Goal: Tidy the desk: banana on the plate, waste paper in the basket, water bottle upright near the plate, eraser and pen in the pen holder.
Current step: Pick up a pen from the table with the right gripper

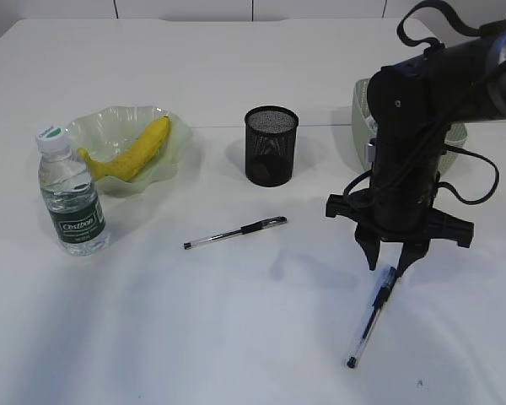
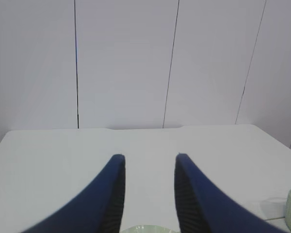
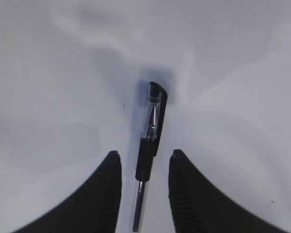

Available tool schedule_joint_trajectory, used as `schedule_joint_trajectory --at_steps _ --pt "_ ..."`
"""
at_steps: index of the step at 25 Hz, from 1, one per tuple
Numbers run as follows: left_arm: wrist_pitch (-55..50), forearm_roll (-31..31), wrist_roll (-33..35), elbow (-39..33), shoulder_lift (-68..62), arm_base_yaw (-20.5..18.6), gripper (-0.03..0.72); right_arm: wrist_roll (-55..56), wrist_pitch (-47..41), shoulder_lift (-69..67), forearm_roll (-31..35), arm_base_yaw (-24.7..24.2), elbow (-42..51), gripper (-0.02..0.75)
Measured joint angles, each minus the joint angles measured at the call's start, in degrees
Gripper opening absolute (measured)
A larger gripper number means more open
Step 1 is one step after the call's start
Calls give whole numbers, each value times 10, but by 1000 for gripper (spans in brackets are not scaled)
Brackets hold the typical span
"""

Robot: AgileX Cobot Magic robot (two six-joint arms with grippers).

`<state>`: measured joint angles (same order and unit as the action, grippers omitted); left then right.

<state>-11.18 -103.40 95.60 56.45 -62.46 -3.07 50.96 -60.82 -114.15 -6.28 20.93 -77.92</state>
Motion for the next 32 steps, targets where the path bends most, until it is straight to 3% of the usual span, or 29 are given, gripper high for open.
schedule_joint_trajectory --at_steps 32 --pt "0 0 0 0 0 0 239 -35 28 -11 -20 0 20 243"
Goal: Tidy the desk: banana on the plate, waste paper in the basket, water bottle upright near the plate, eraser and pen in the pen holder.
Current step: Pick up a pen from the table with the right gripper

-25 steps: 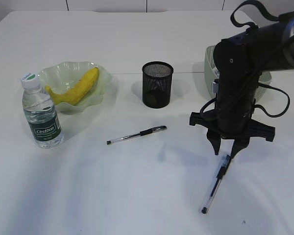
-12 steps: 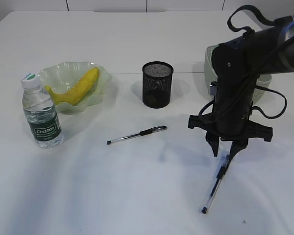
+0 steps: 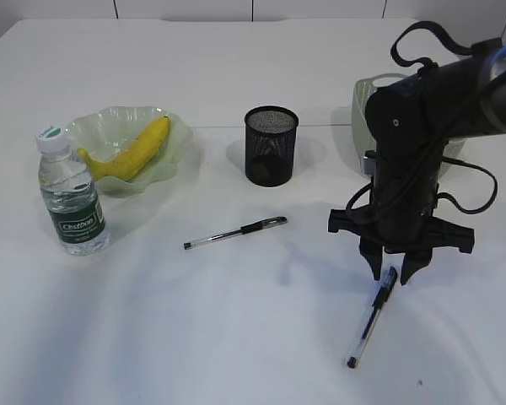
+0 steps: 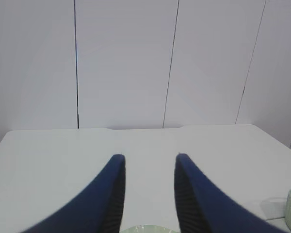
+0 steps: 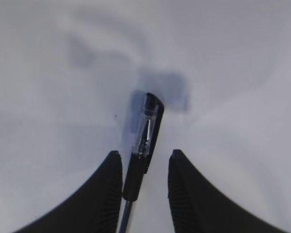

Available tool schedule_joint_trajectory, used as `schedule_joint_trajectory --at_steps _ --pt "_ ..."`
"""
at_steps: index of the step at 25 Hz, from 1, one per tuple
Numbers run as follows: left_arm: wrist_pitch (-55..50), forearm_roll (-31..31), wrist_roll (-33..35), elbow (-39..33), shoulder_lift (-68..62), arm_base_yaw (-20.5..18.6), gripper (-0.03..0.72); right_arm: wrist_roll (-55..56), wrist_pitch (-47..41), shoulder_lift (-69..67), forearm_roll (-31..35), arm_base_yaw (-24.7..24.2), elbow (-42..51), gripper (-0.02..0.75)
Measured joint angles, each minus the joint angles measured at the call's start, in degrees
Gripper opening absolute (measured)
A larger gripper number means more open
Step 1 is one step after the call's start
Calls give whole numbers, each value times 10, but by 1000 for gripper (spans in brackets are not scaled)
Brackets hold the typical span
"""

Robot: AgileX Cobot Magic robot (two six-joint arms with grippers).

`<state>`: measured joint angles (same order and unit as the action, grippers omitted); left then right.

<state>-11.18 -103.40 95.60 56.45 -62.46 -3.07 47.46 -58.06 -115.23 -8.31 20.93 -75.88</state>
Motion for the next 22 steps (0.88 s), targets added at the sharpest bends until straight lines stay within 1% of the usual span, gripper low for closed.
schedule_joint_trajectory --at_steps 15,22 --pt "0 0 0 0 0 0 239 -3 41 0 1 0 0 241" --pt "0 0 0 0 0 0 239 -5 38 0 0 0 5 241"
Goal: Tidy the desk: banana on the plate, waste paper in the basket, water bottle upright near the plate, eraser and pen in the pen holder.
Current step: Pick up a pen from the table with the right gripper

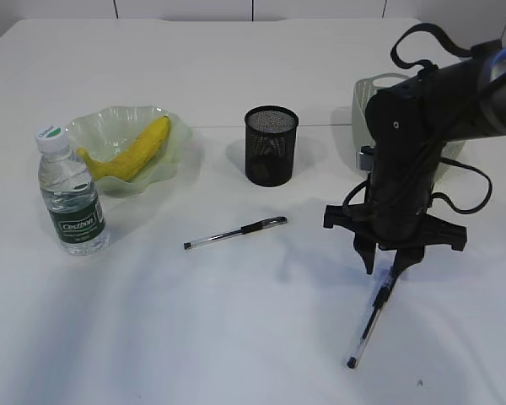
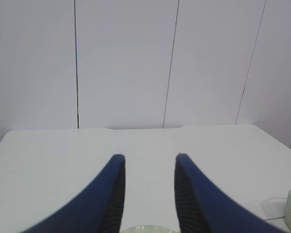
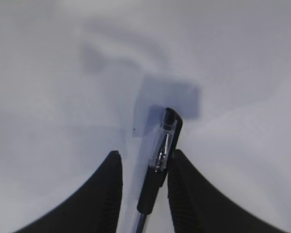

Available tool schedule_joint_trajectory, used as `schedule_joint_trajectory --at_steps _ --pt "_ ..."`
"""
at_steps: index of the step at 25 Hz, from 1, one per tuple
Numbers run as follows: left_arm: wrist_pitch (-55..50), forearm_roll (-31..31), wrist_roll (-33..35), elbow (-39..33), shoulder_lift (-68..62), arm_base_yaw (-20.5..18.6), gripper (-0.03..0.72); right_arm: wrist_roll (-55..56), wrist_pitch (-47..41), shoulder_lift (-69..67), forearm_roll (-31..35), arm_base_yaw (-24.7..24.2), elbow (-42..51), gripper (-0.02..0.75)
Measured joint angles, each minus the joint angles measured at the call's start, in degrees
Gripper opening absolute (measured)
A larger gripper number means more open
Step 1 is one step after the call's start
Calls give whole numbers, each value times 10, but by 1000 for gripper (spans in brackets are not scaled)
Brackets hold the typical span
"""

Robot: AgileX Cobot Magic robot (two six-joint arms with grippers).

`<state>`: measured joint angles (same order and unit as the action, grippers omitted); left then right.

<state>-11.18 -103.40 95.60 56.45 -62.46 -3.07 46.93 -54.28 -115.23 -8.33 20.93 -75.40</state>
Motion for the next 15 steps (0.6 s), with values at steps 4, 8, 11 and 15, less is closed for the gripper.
schedule_joint_trajectory --at_steps 4,8,11,15 --pt "0 0 0 0 0 0 239 0 -20 0 -1 0 1 241" --pt "0 0 0 0 0 0 239 0 -40 -1 -1 0 1 241" --pt "0 0 0 0 0 0 239 0 -57 -1 -12 0 1 241" --pt "0 0 0 0 0 0 239 -1 -68 -1 -43 0 1 241"
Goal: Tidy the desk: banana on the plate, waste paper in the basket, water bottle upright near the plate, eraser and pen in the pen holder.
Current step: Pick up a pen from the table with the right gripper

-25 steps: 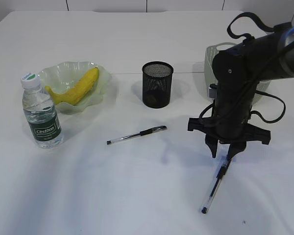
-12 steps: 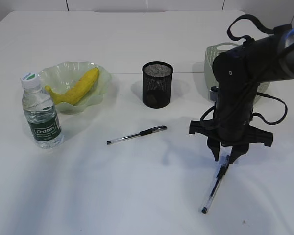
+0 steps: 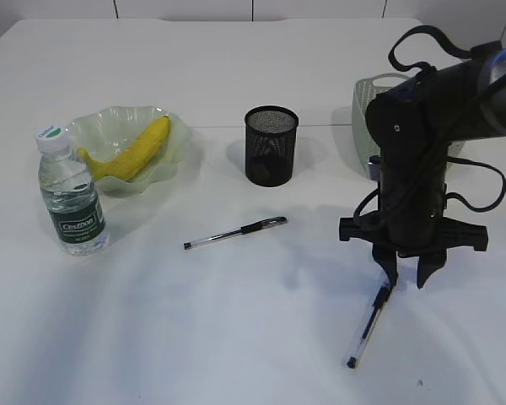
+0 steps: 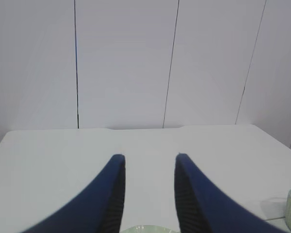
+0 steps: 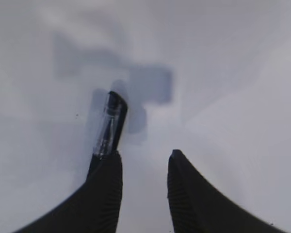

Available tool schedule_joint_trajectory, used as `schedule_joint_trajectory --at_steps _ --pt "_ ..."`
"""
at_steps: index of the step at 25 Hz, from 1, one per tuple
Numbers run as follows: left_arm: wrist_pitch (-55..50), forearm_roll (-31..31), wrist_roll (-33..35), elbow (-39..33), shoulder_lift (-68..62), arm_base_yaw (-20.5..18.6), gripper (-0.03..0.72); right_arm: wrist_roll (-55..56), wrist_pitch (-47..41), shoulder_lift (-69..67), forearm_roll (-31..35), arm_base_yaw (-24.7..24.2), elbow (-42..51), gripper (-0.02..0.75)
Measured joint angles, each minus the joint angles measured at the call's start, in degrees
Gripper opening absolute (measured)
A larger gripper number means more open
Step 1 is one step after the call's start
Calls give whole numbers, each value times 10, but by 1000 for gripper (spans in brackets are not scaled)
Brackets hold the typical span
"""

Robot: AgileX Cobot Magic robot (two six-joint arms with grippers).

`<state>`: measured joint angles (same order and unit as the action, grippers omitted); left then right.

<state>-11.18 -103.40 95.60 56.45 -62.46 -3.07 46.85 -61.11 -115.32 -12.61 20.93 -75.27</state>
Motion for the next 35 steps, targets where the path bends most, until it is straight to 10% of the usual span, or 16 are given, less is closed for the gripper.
schedule_joint_trajectory --at_steps 35 --pt "0 0 0 0 -7 0 239 6 48 0 43 0 0 241"
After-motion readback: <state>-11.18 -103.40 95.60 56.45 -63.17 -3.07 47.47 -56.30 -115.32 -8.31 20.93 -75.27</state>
